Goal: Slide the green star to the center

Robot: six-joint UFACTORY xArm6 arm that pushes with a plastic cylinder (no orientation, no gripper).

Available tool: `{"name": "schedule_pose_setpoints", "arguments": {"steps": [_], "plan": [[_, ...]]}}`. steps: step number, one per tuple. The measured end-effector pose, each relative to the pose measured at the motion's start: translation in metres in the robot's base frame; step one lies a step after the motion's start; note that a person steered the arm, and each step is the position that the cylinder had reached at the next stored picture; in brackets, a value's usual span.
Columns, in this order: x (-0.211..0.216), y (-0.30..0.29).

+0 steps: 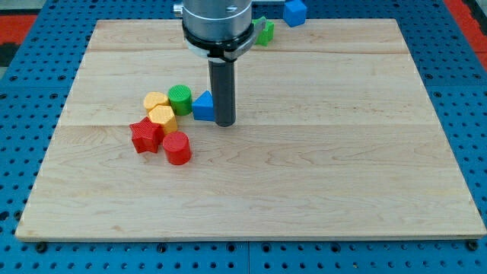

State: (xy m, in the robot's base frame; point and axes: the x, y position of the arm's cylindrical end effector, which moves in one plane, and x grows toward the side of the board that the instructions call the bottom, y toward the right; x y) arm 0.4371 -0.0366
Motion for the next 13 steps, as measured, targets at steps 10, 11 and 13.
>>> {"name": "schedule_pose_setpoints", "arguments": {"steps": [10, 11, 13], "plan": [[-0.243, -0.027], [-0.213, -0.048], [-0.126, 0.019]]}}
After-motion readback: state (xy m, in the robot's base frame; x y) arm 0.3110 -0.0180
